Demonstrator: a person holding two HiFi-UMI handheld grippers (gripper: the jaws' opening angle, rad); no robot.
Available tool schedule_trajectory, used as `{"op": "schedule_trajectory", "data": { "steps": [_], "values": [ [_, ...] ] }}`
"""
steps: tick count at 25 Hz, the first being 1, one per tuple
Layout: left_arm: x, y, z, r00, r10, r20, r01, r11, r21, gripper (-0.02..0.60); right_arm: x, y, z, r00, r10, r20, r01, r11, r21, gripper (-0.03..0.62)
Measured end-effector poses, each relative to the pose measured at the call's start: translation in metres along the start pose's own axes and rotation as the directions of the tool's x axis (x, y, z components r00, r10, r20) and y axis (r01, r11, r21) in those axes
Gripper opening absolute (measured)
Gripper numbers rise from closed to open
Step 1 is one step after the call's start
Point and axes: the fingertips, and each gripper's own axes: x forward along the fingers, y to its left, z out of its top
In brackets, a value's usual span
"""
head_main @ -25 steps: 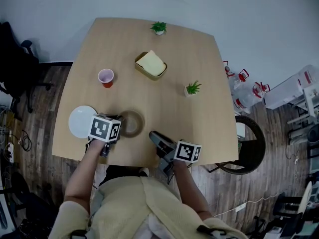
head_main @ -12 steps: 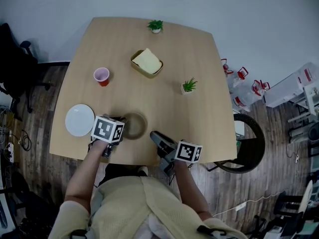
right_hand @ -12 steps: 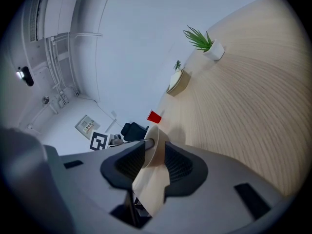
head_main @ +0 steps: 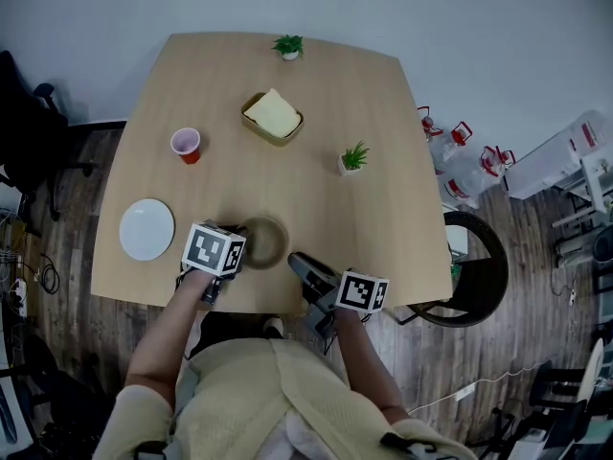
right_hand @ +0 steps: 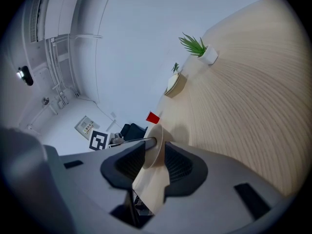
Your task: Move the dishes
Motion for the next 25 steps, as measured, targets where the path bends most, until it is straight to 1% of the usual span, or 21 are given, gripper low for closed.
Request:
{"op": "schedule_trajectory", "data": {
  "steps": [5,12,14,19,21,22,25],
  "values": [
    [0.005,-0.007,0.000,1.000,0.003,0.003,-0.003,1.000,0.001,0.025,-0.009,-0.003,0.002,1.000,-0.003,0.013,0.003,1.000,0.005,0.133],
    [0.011,-0.019,0.004,0.999,-0.025,0.030,0.025,1.000,0.001,0.026,-0.017,-0.005,0.002,1.000,-0.009,0.016,0.009,1.000,0.005,0.133],
    [0.012,-0.021,0.006,0.998,-0.030,0.047,0.030,1.000,0.001,0.026,-0.019,-0.007,0.003,1.000,-0.012,0.017,0.012,1.000,0.004,0.133],
    [0.008,-0.028,0.011,0.992,-0.070,0.105,0.073,0.997,-0.024,0.029,-0.021,-0.006,0.001,1.000,-0.014,0.009,0.014,1.000,-0.005,0.133],
    [0.006,-0.028,0.013,0.990,-0.067,0.124,0.069,0.997,-0.017,0.031,-0.021,-0.005,0.001,1.000,-0.010,0.005,0.010,1.000,-0.012,0.133],
    [0.004,-0.028,0.014,0.989,-0.062,0.134,0.064,0.998,-0.012,0.037,-0.020,-0.004,0.001,1.000,-0.009,0.003,0.009,1.000,-0.016,0.133],
    [-0.004,-0.024,0.017,0.985,-0.046,0.169,0.049,0.999,-0.014,0.080,-0.018,0.001,0.004,1.000,-0.003,0.002,0.003,1.000,-0.029,0.133]
  ]
}}
